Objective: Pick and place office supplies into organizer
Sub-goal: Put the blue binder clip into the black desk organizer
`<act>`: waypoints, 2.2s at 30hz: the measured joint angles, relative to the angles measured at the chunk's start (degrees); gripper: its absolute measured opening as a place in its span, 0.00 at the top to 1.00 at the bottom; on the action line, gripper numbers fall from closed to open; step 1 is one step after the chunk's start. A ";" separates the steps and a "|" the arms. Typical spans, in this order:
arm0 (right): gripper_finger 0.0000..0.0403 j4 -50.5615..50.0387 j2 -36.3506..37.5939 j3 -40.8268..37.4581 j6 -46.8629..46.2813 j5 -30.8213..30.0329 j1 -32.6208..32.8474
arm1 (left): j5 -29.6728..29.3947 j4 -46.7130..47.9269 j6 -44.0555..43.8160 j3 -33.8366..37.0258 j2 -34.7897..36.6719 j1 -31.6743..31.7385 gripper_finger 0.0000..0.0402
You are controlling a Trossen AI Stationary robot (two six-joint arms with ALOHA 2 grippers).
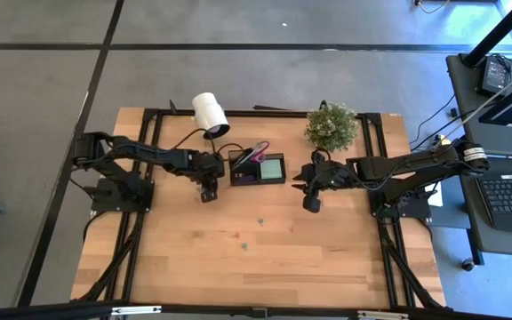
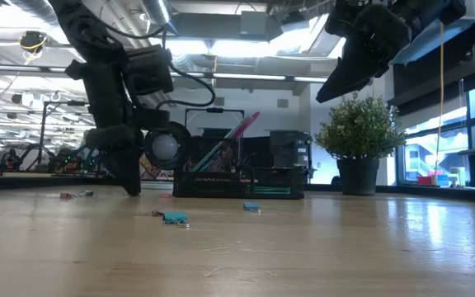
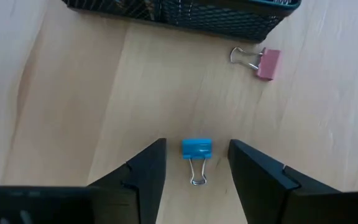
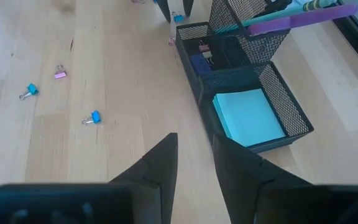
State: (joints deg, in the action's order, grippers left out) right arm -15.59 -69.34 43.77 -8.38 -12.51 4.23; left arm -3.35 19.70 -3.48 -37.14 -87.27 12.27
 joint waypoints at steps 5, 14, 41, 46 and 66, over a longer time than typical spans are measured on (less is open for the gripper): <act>0.74 -0.02 0.00 0.00 0.10 0.00 0.00 | 0.60 0.47 -0.65 -0.15 -1.34 -0.11 0.58; 0.74 -0.06 0.00 0.00 1.21 0.00 0.00 | 0.78 1.91 -0.67 -0.04 -1.06 -0.17 0.67; 0.74 -0.07 0.00 0.00 1.20 0.00 0.00 | -2.37 1.94 -1.88 -0.61 -1.10 -2.12 0.87; 0.74 -0.13 0.00 0.00 1.20 0.00 0.00 | -1.61 3.12 -2.77 -2.66 1.24 -3.76 0.87; 0.74 -0.08 0.00 0.00 1.37 0.02 0.02 | -4.36 -7.17 -4.78 -6.65 6.44 -5.82 0.87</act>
State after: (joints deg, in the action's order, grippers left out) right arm -15.68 -69.34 43.77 -7.01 -12.49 4.25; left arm -7.71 12.53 -8.26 -43.79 -80.84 6.46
